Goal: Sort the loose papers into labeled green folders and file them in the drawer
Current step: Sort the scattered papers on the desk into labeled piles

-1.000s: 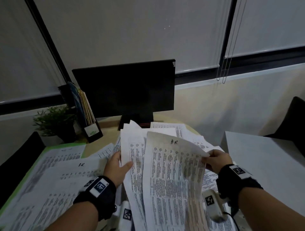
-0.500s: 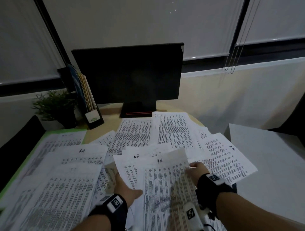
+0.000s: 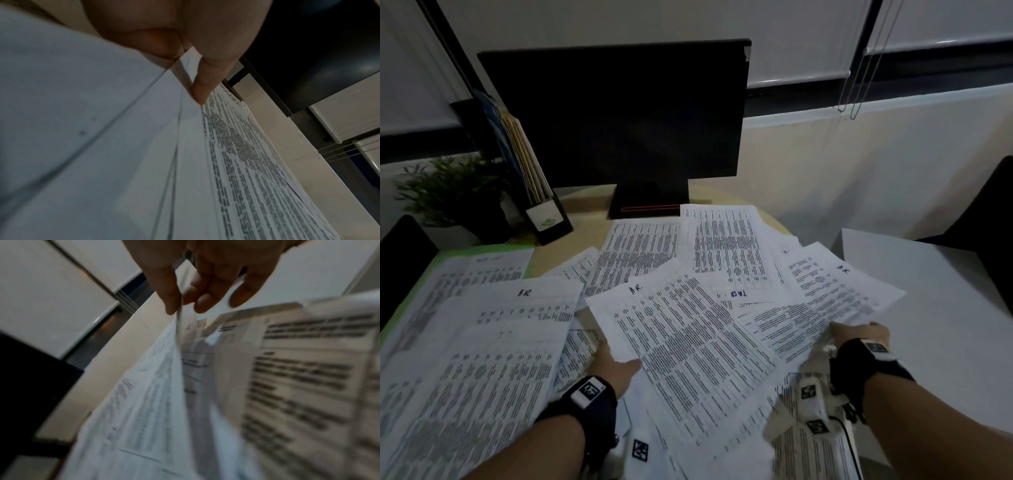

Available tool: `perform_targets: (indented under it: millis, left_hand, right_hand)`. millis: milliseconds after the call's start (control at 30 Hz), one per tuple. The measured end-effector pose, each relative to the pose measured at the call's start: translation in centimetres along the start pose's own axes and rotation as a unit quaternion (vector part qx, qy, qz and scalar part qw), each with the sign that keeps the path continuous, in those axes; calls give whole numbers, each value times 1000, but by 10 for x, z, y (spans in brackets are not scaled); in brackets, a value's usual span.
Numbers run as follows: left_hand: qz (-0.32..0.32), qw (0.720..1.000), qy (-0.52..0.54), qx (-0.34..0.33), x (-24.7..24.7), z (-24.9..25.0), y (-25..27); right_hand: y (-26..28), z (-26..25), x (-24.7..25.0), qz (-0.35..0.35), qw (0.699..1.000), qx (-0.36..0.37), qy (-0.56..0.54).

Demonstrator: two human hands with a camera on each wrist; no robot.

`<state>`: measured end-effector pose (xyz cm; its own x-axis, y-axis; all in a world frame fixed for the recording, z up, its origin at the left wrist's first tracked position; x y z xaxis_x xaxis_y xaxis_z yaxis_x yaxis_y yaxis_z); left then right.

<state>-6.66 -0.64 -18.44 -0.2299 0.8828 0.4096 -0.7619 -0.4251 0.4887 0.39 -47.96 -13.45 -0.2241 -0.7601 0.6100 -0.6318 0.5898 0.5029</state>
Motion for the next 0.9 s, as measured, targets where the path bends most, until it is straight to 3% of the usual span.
perform_targets:
  millis: [100,233,333,433,533,600,700,833,900]
  left_hand:
    - [5,999,-33,3,4,0,-4]
    - [23,995,-100,-14,15,10,-5]
    - [30,993,-114,-29,22,17,-5]
    - [15,993,-108,-35,18,16,-3]
    - [8,995,-93,-46,15,17,5]
    - [-5,996,-83,-41,16,17,7]
    - [-38,994,-98,-24,17,16,4]
    - [-78,991,-109,-23,19,20,7]
    - [-97,990,-98,-40,18,24,12]
  right_hand:
    - [1,-16,0,-29,999,30,23]
    - [21,-65,31,65,972,168,149]
    - [47,-95,53,108,949,249,161]
    - [70,-112,79,168,937,291,92]
    - [103,-121,110,248,911,328,-39]
    - [122,-122,120,267,887,356,-125]
    - [138,-127,108,224,863,401,-210]
    - [132,-108,31,85,933,345,-60]
    - [127,-80,-17,-3,953,302,21]
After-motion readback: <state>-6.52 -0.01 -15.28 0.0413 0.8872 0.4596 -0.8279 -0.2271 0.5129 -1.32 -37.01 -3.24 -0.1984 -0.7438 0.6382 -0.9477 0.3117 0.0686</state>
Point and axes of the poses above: each hand's wrist, its own y-axis away from the middle knuckle, its own x-axis out of the back of the hand, z = x × y, the point moved 9 cm from there along -y, towards the middle knuckle, and after that the axes turned 6 degrees about y, right-handed, at the moved point
